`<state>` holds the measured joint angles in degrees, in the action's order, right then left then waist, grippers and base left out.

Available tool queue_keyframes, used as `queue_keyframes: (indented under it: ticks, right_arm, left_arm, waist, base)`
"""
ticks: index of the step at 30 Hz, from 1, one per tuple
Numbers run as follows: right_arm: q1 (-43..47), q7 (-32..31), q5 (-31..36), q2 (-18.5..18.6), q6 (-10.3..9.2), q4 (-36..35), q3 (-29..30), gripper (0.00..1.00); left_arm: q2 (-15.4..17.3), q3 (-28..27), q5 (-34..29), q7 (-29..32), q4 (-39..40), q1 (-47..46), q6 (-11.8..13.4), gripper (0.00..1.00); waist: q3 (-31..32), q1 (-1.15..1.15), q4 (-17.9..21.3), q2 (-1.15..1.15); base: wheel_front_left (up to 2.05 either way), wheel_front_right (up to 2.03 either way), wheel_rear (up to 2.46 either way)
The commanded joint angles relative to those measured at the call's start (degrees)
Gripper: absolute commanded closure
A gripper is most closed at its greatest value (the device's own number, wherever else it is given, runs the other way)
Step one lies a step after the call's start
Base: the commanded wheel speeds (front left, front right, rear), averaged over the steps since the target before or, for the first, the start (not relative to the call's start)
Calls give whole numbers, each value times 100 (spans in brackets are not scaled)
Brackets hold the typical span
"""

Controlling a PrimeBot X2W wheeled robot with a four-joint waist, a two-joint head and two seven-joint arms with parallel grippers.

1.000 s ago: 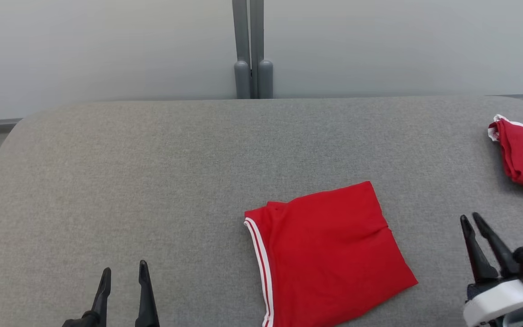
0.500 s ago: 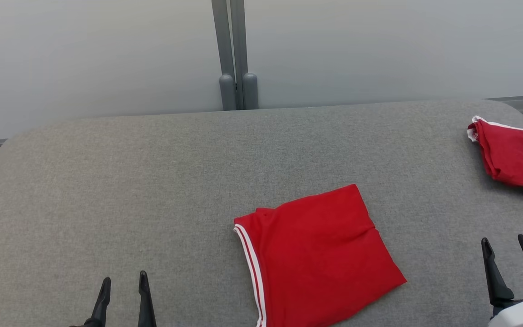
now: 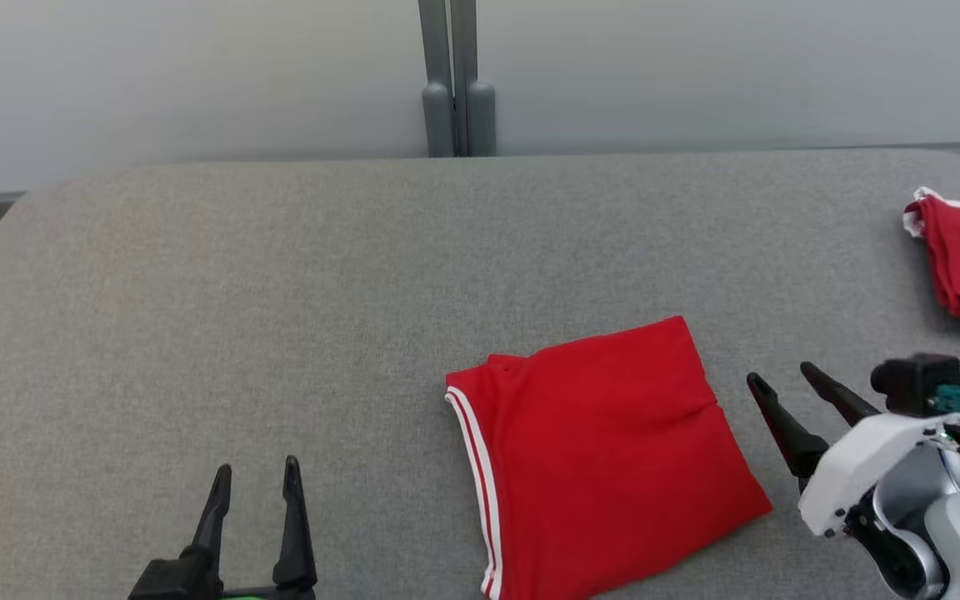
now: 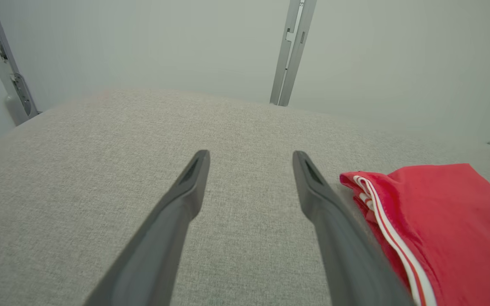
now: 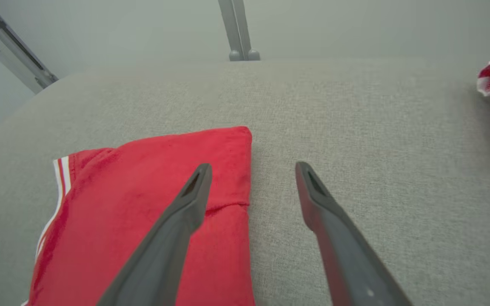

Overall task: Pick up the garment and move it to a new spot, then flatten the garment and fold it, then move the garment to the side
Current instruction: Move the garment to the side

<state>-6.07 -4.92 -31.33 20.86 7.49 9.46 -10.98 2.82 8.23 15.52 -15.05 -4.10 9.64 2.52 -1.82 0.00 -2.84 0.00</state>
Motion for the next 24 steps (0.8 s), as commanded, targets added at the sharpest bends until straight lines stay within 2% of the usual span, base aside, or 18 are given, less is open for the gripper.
queue_keyframes:
  ticks: [1, 3, 6, 10, 16, 17, 18, 24]
  right_arm:
    - [-166, -339, -109, 82, -4, 160, -164, 0]
    - [-474, -784, -166, 251, -1, 349, -442, 0]
    - [-782, -1229, -256, 308, 0, 747, -609, 0]
    - [-1020, -1401, -635, 259, 0, 1062, -793, 0]
    - [-1288, -1581, -1187, 198, 0, 1397, -962, 0]
    - [-1352, -1578, -1243, 204, 0, 1447, -943, 73]
    - [-1427, -1542, -1338, 211, 0, 1508, -904, 100]
    - [-2248, -919, -1299, 625, 0, 1712, -518, 100]
  left_arm:
    - [16, 55, 73, -15, -13, -141, 7, 0]
    - [17, 119, 107, -16, -43, -251, 65, 0]
    - [16, 214, 173, -16, -75, -378, 140, 0]
    - [16, 309, 228, -16, -109, -393, 197, 0]
    - [16, 350, 280, -15, -109, -453, 249, 0]
    - [16, 351, 284, -16, -96, -483, 251, 0]
    - [16, 355, 298, -16, -80, -513, 252, 0]
    - [16, 335, 214, -15, -59, -672, 189, 0]
  waist:
    - [-442, 0, -238, 0]
    - [-573, 0, -387, 0]
    - [-716, 0, -585, 0]
    - [-760, 0, -728, 0]
    - [-798, 0, -703, 0]
    - [-815, 0, -675, 0]
    - [-837, 0, -638, 0]
    - [-1062, 0, -316, 0]
  base:
    - [0, 0, 0]
    - [0, 0, 0]
    - [0, 0, 0]
    - [0, 0, 0]
    - [0, 0, 0]
    - [0, 0, 0]
    - [0, 0, 0]
    - [0, 0, 0]
